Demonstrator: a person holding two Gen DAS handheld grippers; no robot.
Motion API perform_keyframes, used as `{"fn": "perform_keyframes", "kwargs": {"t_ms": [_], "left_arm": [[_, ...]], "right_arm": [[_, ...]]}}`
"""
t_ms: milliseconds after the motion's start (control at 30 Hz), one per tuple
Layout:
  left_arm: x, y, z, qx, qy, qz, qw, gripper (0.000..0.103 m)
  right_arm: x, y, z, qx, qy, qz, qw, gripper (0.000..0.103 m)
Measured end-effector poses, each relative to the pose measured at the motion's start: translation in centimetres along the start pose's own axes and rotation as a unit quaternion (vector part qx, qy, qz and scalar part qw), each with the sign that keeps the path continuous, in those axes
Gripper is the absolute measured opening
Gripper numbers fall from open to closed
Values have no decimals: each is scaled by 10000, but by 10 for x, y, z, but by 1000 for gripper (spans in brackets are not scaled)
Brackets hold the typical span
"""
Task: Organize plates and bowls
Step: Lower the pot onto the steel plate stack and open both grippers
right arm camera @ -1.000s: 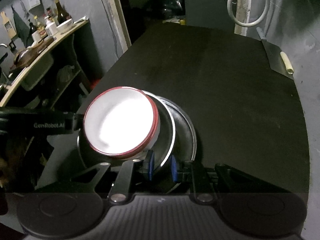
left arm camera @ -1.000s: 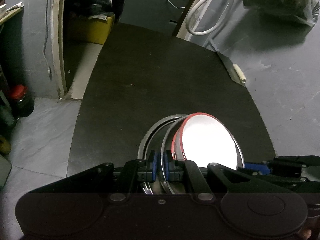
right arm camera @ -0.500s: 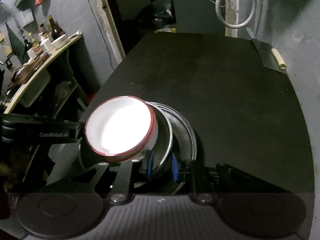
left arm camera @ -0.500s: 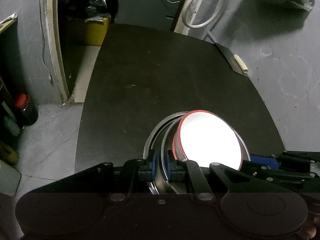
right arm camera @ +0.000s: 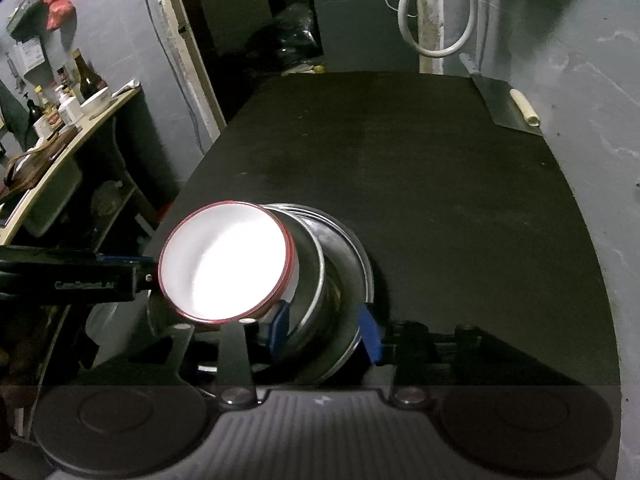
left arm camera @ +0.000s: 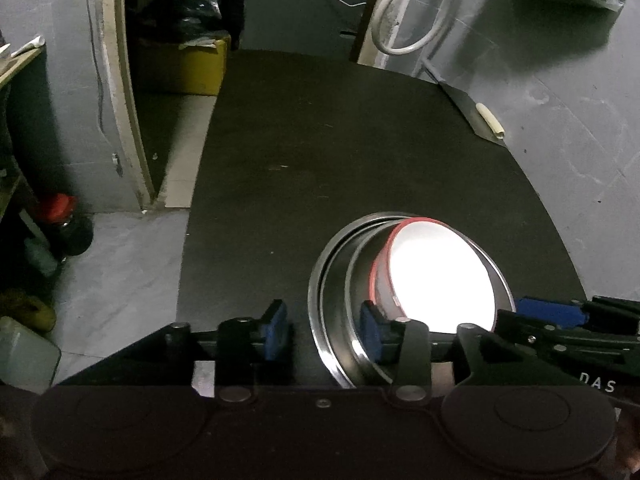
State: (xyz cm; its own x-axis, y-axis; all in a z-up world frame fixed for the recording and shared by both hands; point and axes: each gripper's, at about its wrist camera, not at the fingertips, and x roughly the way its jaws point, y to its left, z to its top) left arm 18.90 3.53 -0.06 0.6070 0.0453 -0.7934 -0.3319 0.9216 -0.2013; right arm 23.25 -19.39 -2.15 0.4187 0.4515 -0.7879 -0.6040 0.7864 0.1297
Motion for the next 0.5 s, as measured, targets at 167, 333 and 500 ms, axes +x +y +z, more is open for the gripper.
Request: {"fn": "perform_keyframes", "kwargs": {"t_ms": [167,333,500], "left_arm": [[-7,1,-2,12,-66,71,10000,67],[-16,1,-4,59,-137,185,9997,85],[-30,4,-11,144,-289,203,9993,95]], "right_arm": [[-7,2,-5,27,-47,-73,10000,58],[-14,8,-12,29,-81,-65,9999,67],[-22,13,-19,109,-151,-130,9997,77]]}}
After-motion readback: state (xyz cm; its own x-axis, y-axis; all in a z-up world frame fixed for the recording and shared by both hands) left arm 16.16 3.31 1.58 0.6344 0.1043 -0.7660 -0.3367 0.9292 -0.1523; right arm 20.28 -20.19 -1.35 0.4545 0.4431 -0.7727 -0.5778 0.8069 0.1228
